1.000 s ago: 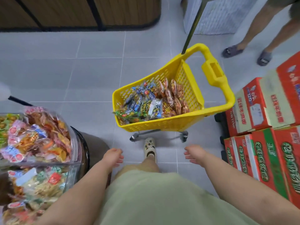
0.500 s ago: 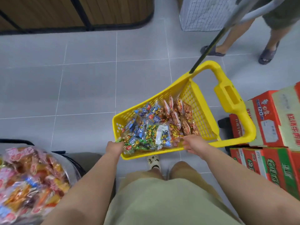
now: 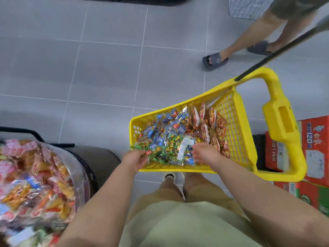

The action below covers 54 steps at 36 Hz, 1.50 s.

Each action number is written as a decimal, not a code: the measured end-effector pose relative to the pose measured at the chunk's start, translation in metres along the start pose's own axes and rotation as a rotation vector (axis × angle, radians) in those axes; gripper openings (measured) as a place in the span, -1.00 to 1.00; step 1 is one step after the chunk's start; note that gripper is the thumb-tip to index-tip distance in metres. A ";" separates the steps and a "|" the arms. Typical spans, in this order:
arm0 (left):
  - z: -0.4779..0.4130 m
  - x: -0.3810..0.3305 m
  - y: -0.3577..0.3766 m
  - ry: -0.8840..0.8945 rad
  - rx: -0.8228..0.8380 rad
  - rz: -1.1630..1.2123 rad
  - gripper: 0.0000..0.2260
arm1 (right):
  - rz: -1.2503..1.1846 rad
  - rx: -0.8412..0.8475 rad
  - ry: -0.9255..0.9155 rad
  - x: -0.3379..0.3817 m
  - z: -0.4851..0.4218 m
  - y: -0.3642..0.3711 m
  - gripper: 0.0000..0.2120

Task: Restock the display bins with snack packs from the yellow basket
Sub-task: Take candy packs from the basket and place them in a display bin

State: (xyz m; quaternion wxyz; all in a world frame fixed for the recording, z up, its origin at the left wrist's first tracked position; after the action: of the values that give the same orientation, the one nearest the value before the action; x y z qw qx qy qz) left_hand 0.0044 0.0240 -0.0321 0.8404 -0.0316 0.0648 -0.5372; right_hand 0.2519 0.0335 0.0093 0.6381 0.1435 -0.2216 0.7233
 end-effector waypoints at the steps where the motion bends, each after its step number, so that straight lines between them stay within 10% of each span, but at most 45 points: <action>1: 0.005 0.000 0.000 0.016 0.023 -0.029 -0.84 | -0.005 0.020 -0.009 0.002 -0.002 0.003 -0.68; 13: 0.049 0.006 0.050 0.114 0.349 -0.423 -0.75 | -0.017 0.220 -0.066 0.018 -0.026 -0.004 -0.41; 19: 0.012 0.008 0.084 0.184 -0.015 -0.652 -0.86 | -0.017 -0.069 -0.040 0.003 -0.043 -0.062 -0.40; 24: -0.009 0.021 0.106 0.209 -0.068 -1.027 -0.10 | -0.150 -0.192 0.027 -0.013 -0.045 -0.092 -0.35; 30: -0.016 0.039 0.133 0.256 -0.295 -1.352 -0.11 | -0.219 -0.179 0.052 -0.024 -0.045 -0.099 -0.34; 40: 0.002 0.013 0.103 0.366 -0.344 -0.818 -0.90 | -0.178 -0.151 -0.022 -0.021 -0.054 -0.099 -0.55; 45: 0.014 -0.006 0.090 0.100 -0.042 -0.351 -0.44 | -0.281 0.004 -0.063 -0.010 -0.053 -0.095 -0.60; 50: 0.032 0.000 0.090 0.002 0.303 -0.293 -0.77 | -0.351 0.226 -0.041 0.001 -0.050 -0.083 -0.64; 54: 0.034 0.011 0.101 -0.149 0.579 -0.240 -0.63 | -0.239 0.307 -0.066 0.006 -0.051 -0.066 -0.23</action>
State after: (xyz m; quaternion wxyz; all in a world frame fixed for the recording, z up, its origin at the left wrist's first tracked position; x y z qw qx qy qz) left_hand 0.1047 0.0558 -0.0112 0.7475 0.1623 -0.1568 -0.6248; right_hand 0.3203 0.0702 -0.0226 0.6825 0.2882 -0.1109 0.6625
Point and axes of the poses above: each hand's wrist, its own z-axis away from the middle knuckle, its own y-axis out of the palm, x = y × z, the point moved 1 cm from there along -z, towards the middle knuckle, and after that the axes turned 11 degrees about -y, right-handed, at the moved point
